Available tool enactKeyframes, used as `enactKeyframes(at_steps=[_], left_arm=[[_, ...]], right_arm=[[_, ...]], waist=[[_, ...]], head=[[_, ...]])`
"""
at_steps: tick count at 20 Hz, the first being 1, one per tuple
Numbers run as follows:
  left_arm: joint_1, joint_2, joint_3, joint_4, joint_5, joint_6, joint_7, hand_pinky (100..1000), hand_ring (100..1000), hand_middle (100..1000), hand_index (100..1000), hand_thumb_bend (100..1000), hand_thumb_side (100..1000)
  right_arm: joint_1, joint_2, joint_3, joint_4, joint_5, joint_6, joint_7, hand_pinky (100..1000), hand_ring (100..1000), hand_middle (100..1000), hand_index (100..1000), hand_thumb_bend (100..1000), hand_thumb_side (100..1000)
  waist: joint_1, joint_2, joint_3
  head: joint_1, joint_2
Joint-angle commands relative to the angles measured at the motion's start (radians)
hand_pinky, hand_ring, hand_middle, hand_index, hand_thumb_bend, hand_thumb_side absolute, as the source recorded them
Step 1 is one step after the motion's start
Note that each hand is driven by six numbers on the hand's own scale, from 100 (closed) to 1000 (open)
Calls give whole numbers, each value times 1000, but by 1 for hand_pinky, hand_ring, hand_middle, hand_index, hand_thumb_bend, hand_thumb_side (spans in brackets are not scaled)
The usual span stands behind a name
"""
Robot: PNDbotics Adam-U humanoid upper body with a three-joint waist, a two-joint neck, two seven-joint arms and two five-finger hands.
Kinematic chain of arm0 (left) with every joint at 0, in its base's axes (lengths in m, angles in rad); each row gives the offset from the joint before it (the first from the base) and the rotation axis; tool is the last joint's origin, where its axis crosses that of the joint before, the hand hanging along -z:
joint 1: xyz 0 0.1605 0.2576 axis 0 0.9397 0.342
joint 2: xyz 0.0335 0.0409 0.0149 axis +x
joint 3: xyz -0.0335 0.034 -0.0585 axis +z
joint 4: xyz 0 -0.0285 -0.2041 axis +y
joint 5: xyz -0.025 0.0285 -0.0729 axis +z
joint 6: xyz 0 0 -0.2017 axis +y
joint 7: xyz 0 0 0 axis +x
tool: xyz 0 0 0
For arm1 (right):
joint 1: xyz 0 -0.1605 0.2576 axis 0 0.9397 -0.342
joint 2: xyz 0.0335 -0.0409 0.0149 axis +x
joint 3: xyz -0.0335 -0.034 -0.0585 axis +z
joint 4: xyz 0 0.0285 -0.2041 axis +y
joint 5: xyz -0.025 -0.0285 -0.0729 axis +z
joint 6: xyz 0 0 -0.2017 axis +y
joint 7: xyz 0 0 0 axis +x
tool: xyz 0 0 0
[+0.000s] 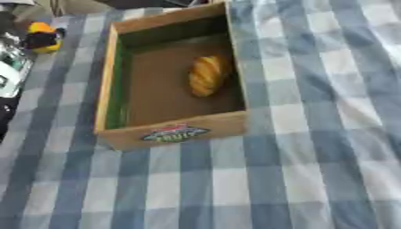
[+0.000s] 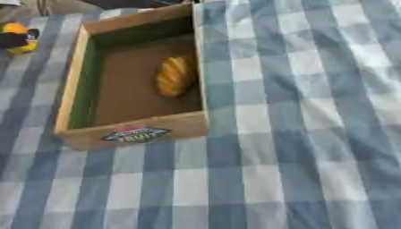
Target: Pick up objects on the table and place them in the box.
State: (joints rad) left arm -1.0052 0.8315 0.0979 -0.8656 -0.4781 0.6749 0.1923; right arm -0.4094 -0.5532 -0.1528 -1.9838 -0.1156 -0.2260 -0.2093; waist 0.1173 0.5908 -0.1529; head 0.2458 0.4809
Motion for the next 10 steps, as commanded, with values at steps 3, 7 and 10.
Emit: enactKeyframes(at_steps=[3,7,10], left_arm=[[-6,53,12,21,33,16,21,829,835,746,879,553,468],[-8,45,8,25,43,6,19,791,770,661,822,467,435],[-10,39,7,18,56,-11,36,770,706,593,739,304,320]], right_arm=[[-12,-25,-3,-16,-1,0,6,808,861,630,815,120,495],[-15,-20,0,-16,-5,4,10,808,862,629,815,117,499],[-16,-17,0,-16,-7,7,12,809,862,629,815,116,500]], waist=[[0,-14,-5],[4,-6,-12],[8,-5,-18]], head=[[10,-25],[12,-25],[14,-26]])
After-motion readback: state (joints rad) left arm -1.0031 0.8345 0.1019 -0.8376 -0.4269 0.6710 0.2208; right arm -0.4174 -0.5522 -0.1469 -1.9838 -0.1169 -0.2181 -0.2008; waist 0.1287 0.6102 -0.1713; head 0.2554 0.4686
